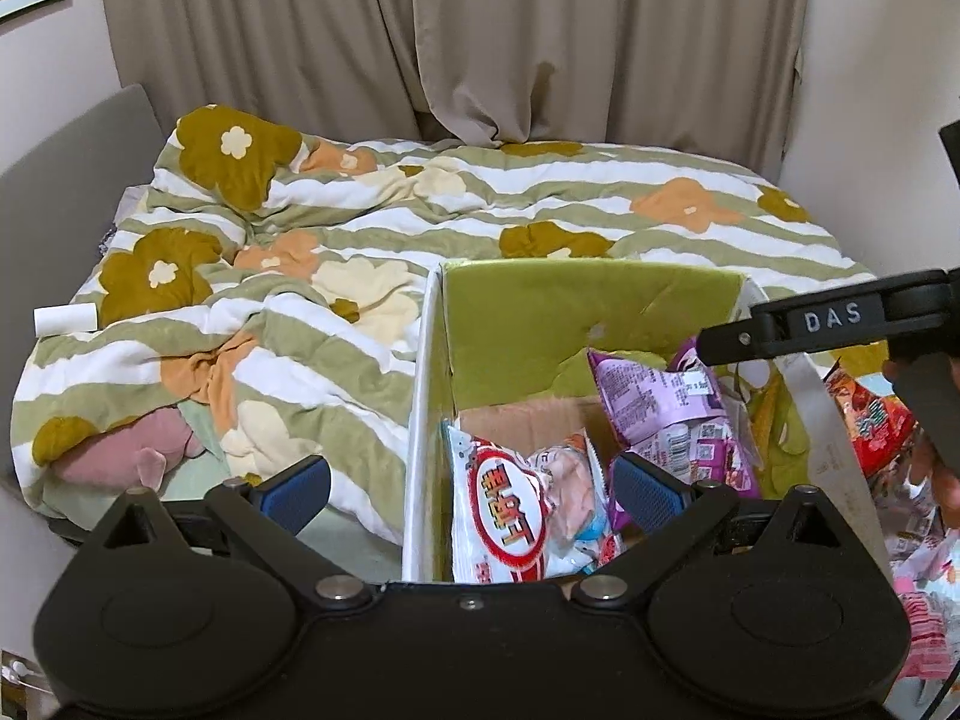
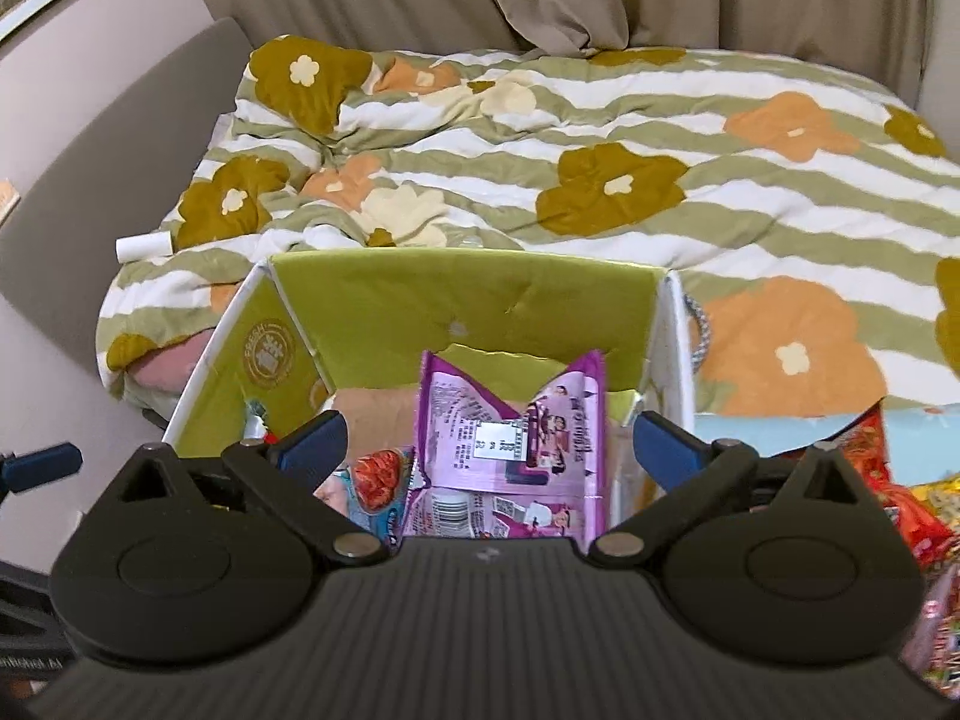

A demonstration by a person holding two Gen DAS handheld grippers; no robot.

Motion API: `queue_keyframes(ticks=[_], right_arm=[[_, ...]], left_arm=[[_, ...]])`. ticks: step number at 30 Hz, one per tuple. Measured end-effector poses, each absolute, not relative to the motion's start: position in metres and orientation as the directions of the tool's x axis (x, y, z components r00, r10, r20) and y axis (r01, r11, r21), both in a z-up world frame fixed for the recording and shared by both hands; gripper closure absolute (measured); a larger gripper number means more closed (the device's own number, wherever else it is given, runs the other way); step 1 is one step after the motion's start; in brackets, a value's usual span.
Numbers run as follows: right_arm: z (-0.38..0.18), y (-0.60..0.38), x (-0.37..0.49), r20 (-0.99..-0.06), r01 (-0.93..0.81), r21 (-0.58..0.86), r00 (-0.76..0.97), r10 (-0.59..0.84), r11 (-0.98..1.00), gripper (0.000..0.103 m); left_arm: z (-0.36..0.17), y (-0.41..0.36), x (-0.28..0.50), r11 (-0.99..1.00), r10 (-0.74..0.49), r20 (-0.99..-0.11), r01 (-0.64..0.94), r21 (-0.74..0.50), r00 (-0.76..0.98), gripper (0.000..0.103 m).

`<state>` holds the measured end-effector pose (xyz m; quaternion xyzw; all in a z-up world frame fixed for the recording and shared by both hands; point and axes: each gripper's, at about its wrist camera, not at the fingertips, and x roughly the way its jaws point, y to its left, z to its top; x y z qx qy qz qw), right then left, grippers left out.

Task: Organize snacks
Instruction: 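Carry both bags into the yellow box and open both tools, then move both open tools back from the box to the snack pile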

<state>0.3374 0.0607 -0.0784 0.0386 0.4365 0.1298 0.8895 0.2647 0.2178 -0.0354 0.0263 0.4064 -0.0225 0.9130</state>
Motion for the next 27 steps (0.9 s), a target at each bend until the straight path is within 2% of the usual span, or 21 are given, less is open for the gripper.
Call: queue_keyframes(ticks=[9,16,27], right_arm=[[-0.034,0.052,0.298,-0.724,-0.199,0.173,0.638,0.262,0.965,0.0],[0.004,0.029,0.242,-0.684,-0.17,0.148,0.694,0.225,0.974,0.0],[0.027,-0.039,0.153,-0.643,-0.077,0.141,0.751,0.15,0.987,0.0]], left_arm=[[0.002,0.212,0.239,0.997,-0.032,-0.693,0.074,0.032,0.721,0.001],[0.028,0.2,0.212,0.991,-0.088,-0.661,0.131,0.016,0.745,0.001],[0.032,0.155,0.154,0.981,-0.164,-0.659,0.191,-0.032,0.734,0.001]])
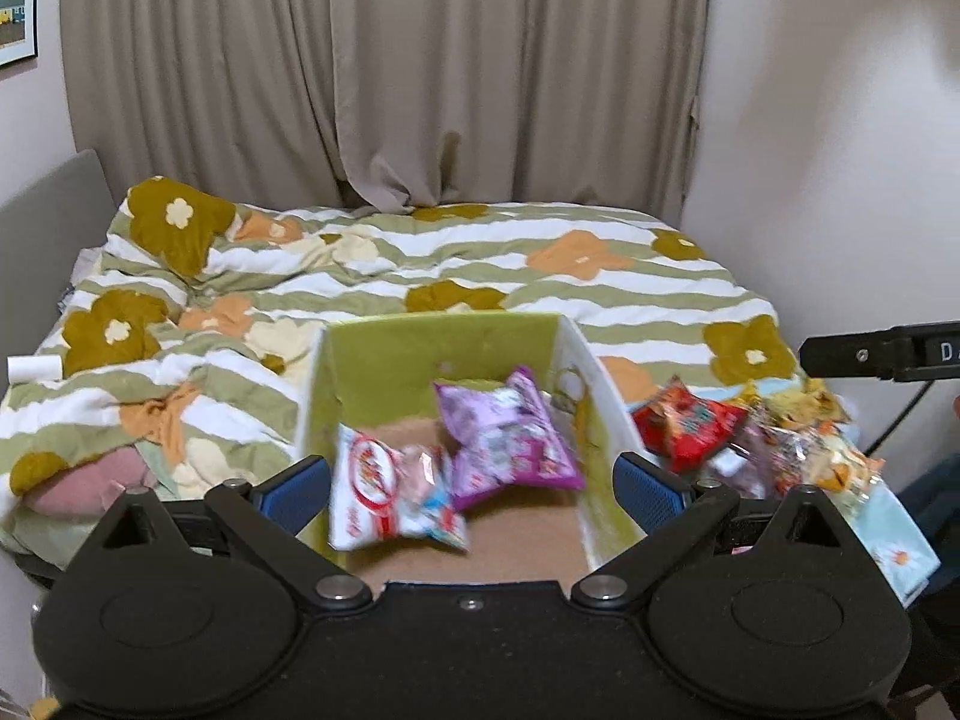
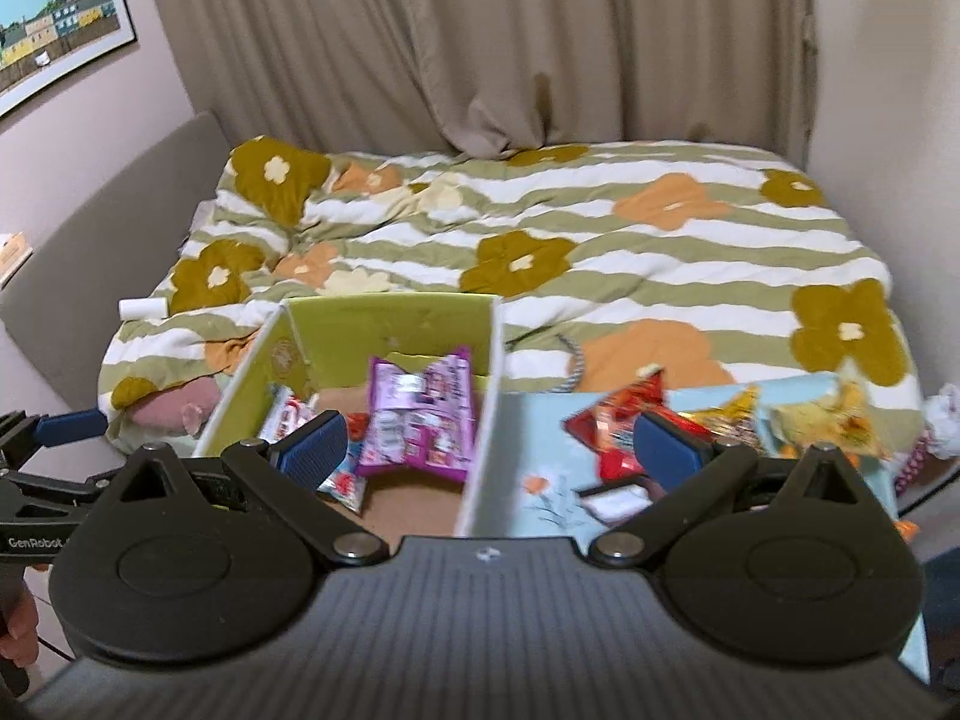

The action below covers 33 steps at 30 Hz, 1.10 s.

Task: Organize snacks
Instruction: 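Move both open tools back from the box to the snack pile, then grasp the yellow-blue Oishi bag with the left tool while the right tool grasps the white-green bag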

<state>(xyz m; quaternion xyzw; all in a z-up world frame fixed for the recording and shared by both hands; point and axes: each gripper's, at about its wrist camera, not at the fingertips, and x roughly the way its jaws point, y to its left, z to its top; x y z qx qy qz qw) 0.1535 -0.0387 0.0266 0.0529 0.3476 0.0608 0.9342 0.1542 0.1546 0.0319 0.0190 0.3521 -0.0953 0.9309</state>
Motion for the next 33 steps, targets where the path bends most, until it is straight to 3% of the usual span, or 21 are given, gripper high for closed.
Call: queue_keyframes(ticks=[13,33], right_arm=[[-0.002,-0.134,0.08,-0.646,-0.044,0.123,0.755,0.114,0.991,0.0],[-0.146,-0.209,0.054,-0.794,0.143,0.207,0.602,0.081,0.968,0.0]], left_arm=[[-0.004,0.064,0.09,0.99,-0.121,-0.714,0.139,-0.033,0.689,0.001],[-0.142,-0.001,0.093,0.989,-0.142,-0.848,0.107,-0.102,0.511,0.002]])
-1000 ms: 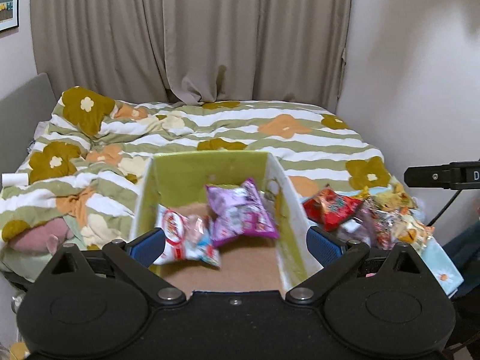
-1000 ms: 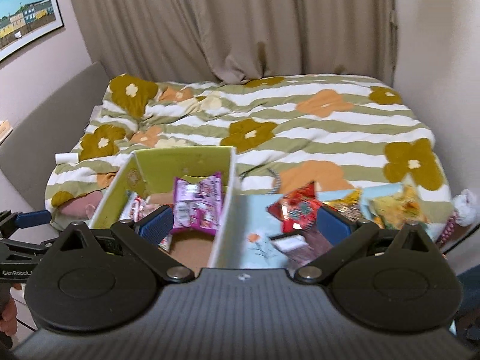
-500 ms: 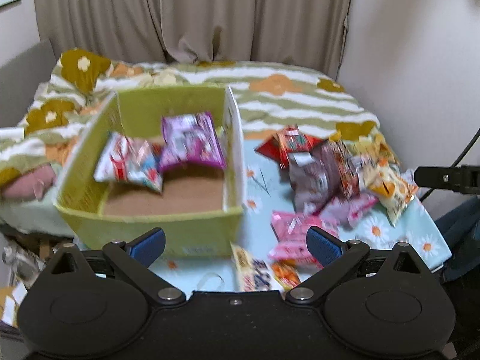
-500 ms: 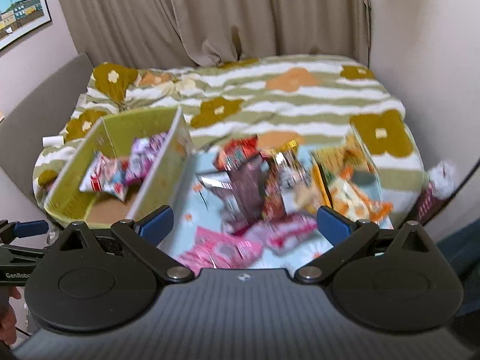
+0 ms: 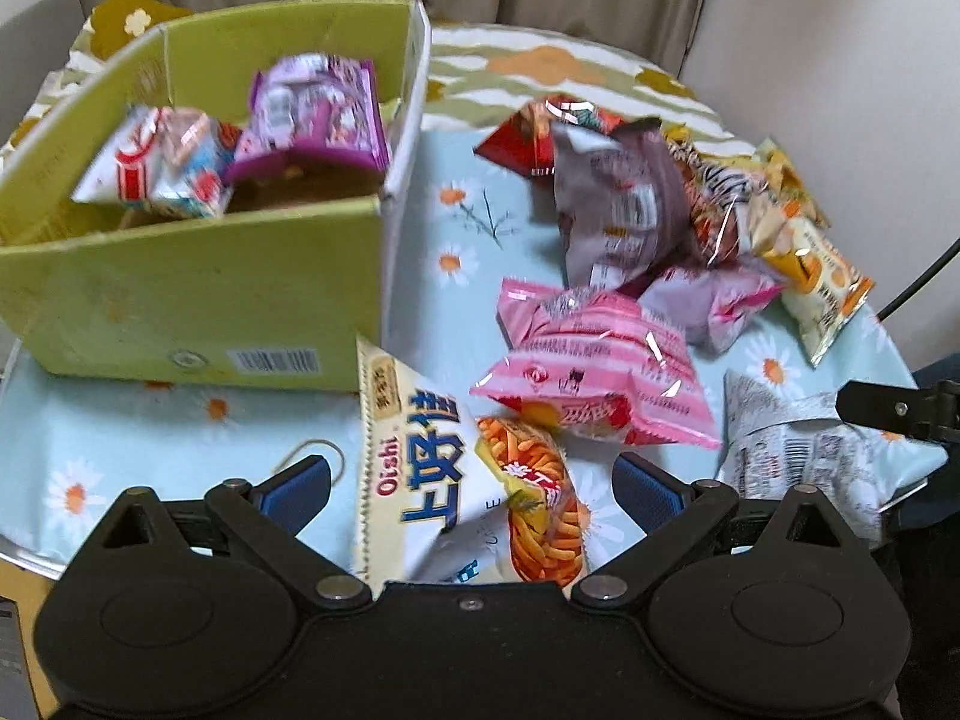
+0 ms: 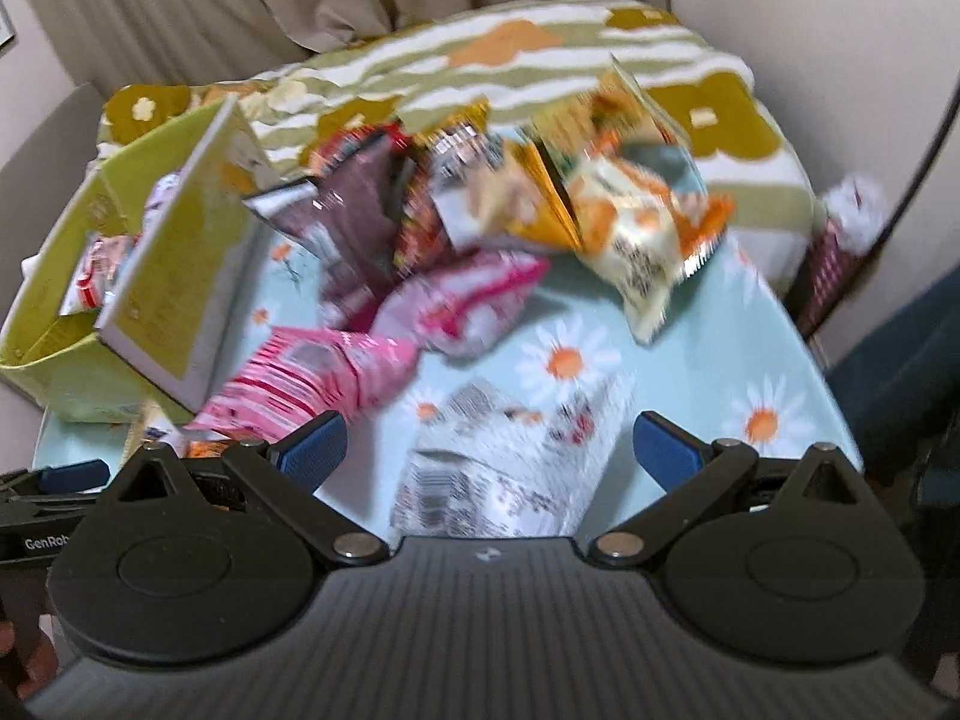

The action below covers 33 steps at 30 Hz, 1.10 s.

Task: Organize snacks
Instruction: 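Grasp the yellow-blue Oishi bag with the left tool while the right tool grasps the white-green bag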

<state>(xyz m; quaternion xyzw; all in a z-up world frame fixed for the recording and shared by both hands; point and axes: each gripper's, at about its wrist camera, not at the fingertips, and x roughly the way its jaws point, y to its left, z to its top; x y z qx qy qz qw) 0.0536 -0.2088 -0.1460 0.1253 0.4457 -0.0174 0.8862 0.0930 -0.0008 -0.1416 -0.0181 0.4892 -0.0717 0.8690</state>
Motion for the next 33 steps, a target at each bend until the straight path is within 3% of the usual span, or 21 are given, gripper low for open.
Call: queue_keyframes(ticks=[8,10,16,33], right_arm=[[-0.176,-0.219,0.057,-0.819,0.207,0.282,0.561,0.122,0.937,0.0],[-0.18,-0.219,0.06,-0.824,0.214,0.283,0.552,0.123,0.935,0.0],[-0.188,-0.218,0.068,-0.834,0.222,0.277,0.539,0.119,0.935,0.0],[-0.2,-0.203,0.087,-0.864,0.16,0.218,0.491,0.114,0.963,0.0]], left_arm=[[-0.167,-0.005,0.102,0.986,-0.16,-0.865,0.126,-0.113,0.475,0.016],[-0.17,-0.006,0.103,0.985,-0.164,-0.865,0.13,-0.116,0.475,0.024],[-0.169,-0.003,0.102,0.984,-0.175,-0.854,0.117,-0.134,0.489,0.03],[-0.163,-0.005,0.101,0.985,-0.172,-0.833,0.066,-0.162,0.526,0.031]])
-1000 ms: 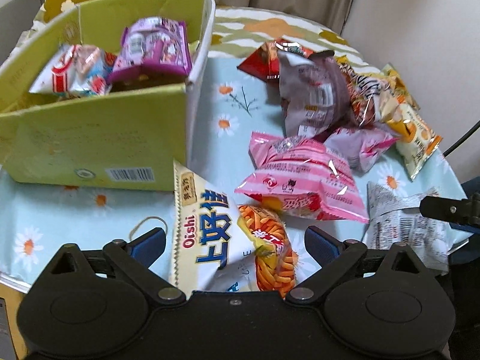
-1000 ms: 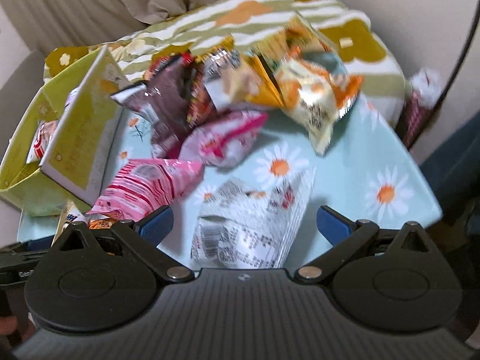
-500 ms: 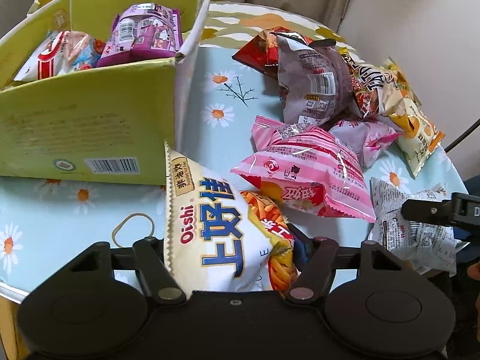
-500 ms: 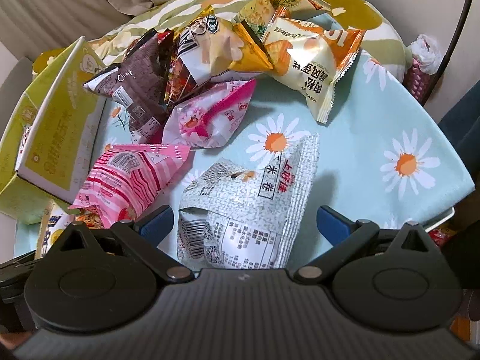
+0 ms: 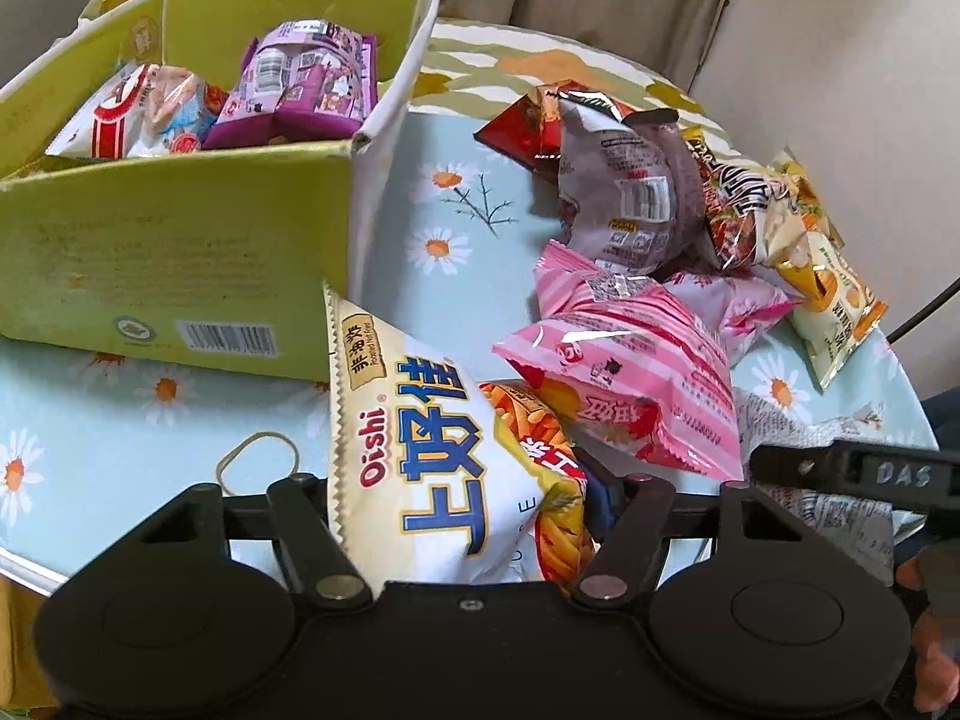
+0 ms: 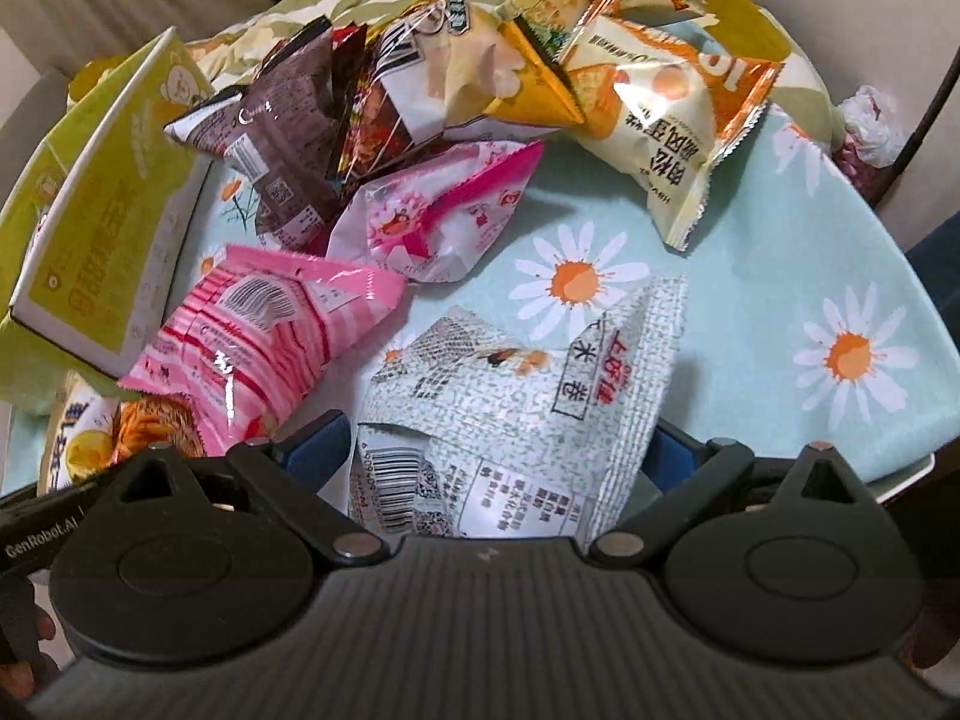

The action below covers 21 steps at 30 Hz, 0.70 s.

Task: Organize snacks
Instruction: 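Grasp the yellow-blue Oishi bag with the left tool while the right tool grasps the white-green bag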

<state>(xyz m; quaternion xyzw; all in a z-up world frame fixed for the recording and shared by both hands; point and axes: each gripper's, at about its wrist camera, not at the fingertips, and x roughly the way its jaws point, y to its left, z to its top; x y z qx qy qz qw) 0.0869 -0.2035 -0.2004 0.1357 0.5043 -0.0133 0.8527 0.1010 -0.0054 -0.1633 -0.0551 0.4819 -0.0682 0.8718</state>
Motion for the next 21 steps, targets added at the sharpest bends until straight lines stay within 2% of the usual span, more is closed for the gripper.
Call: queue_keyframes(ticks=[2,5,8,21], right_arm=[[-0.202,-0.203,0.088,-0.865,0.146,0.218,0.488,0.121,0.965,0.0],[-0.2,-0.204,0.089,-0.86,0.131,0.234,0.489,0.143,0.963,0.012],[-0.193,-0.204,0.087,-0.856,0.117,0.208,0.502,0.123,0.971,0.017],[-0.14,-0.211,0.073,-0.791,0.085,0.2,0.602,0.11,0.976,0.018]], left_arm=[[-0.162,-0.008,0.101,0.986,-0.167,-0.83,0.069,-0.154,0.532,0.031],[-0.158,-0.008,0.099,0.988,-0.155,-0.825,0.065,-0.143,0.543,0.031],[-0.151,-0.006,0.095,0.989,-0.147,-0.819,0.059,-0.138,0.555,0.031],[-0.104,-0.004,0.075,0.995,-0.101,-0.766,0.057,-0.084,0.635,0.031]])
